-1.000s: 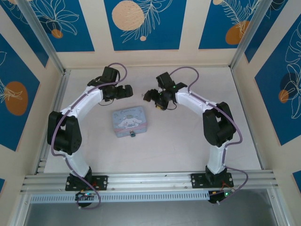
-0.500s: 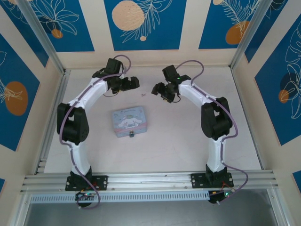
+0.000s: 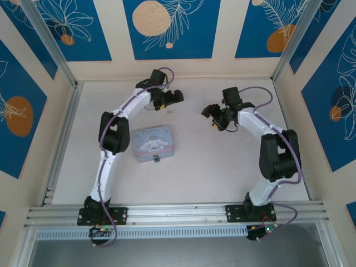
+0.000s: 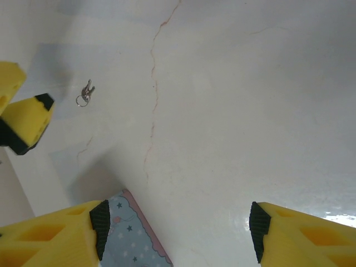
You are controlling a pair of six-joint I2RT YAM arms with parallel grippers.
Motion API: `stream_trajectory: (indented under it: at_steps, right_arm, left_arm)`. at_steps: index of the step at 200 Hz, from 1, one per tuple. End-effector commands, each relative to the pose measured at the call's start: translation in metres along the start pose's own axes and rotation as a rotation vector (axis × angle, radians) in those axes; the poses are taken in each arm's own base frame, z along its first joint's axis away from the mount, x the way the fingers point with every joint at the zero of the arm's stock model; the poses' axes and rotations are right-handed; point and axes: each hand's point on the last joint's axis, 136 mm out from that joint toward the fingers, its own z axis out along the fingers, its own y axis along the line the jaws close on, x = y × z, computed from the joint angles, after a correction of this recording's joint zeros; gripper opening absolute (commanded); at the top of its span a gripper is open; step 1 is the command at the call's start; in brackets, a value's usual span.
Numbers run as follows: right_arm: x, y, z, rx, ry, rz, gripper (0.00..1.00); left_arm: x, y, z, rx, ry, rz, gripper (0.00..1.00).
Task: Unlock a padlock with a key
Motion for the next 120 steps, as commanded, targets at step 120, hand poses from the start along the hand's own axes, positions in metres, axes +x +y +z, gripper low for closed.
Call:
stream_trajectory:
  at_steps: [120]
  right_arm:
    - [0.006,-0.007,-0.026,-0.112,0.014,0.03,0.7]
  left_arm:
    - [-0.017,-0.018,0.02,-0.007,-0.108,-0.058,1.0]
